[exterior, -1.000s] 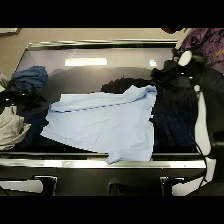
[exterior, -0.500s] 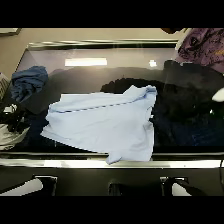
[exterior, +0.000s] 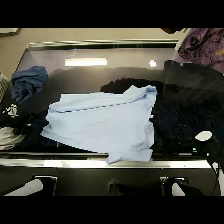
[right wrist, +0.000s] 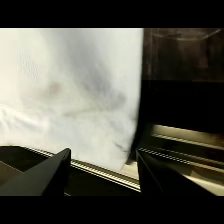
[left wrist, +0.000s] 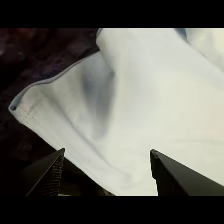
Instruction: Fold the clothes and pants, and hang the long-sleeved shirts on hangers.
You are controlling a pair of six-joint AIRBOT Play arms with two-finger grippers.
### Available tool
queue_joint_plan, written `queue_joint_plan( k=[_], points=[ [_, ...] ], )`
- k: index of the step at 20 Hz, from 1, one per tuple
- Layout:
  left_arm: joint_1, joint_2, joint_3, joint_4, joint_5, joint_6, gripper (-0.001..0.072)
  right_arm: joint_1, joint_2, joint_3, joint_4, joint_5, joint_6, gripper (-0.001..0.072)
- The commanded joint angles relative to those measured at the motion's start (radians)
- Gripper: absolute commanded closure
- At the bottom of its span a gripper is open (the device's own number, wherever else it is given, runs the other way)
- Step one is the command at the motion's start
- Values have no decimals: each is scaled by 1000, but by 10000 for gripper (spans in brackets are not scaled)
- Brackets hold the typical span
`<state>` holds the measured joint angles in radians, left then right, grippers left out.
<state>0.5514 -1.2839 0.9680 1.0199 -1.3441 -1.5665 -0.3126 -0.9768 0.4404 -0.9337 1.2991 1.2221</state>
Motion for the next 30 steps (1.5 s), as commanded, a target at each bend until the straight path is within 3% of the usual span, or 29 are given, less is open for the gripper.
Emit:
queue_joint_plan(
  k=[1, 8, 13, 15, 16, 19, 25, 30],
  points=[
    [-13, 1, -3, 0, -1, 0, 107, -1, 1, -38, 10, -30, 4, 233],
    [-13, 1, -3, 0, -1, 0, 107, -1, -163, -40, 44, -34, -16, 236],
    [-12, 1, -3, 1, -2, -4, 107, -1, -200, -40, 90, -76, -52, 468],
    [-10, 1, -3, 3, 2, -4, 106, -1, -200, -40, 92, -76, -60, 647],
    [-11, 1, -3, 5, 6, -3, 106, -1, -200, -39, 97, -75, -59, 681],
    [-10, 1, -8, 24, 14, 53, 107, -1, -195, 6, 94, -72, -55, 683],
    [-4, -3, -127, 14, 125, 164, 106, -1, -193, 304, -38, -52, 97, 682],
    [32, 8, -253, 15, 66, 274, 107, -1, -193, 364, -56, -66, 156, 682]
  ],
)
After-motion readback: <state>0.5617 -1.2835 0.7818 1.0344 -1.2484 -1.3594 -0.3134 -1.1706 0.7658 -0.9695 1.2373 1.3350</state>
